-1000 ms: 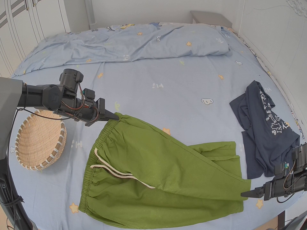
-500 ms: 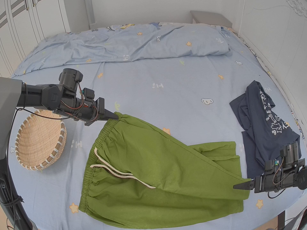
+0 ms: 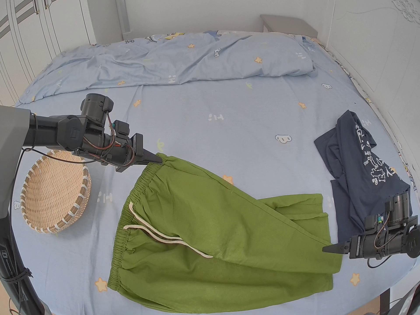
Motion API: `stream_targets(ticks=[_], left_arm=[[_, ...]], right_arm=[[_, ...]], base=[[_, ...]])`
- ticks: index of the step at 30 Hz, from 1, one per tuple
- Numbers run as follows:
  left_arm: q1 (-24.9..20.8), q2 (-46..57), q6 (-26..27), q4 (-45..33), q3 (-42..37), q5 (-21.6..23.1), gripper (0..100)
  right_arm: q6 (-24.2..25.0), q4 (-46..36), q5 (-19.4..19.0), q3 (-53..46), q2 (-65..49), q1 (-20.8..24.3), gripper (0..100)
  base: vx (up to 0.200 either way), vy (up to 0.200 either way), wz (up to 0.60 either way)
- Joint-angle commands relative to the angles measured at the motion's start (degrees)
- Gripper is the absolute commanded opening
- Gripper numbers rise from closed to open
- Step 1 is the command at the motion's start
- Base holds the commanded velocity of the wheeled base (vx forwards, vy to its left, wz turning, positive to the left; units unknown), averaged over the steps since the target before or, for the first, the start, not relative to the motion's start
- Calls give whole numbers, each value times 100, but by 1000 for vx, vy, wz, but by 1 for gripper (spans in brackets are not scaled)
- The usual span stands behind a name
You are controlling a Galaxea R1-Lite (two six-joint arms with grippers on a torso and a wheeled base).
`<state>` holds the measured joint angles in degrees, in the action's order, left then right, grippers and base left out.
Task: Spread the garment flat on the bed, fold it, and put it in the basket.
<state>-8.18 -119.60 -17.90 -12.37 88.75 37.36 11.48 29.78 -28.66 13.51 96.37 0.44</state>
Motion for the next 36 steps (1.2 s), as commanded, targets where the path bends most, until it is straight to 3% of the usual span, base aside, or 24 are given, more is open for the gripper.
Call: stream_targets(ticks=[1,18,21,27,36], left_arm=[[1,-2,-3,-2,2,-1,0],[45,16,-12,-2,2,-1,0],[97,42,-12,-11,2,-1,0],[343,271,-39,-28,-15,-1,0],[651,596,-65,-2,-59,17,0]], right_arm=[[-6,1,1,-24,-57,-35,0],[21,-34,1,152,-426,-97,0],[144,-157,36,486,-628,-97,0],[161,-1554,89,1928,-856,79,0],[179,-2372,97,3782,-654,290,0]], base=[[0,0,0],[0,0,0],[0,0,0],[0,0,0],[0,0,0]])
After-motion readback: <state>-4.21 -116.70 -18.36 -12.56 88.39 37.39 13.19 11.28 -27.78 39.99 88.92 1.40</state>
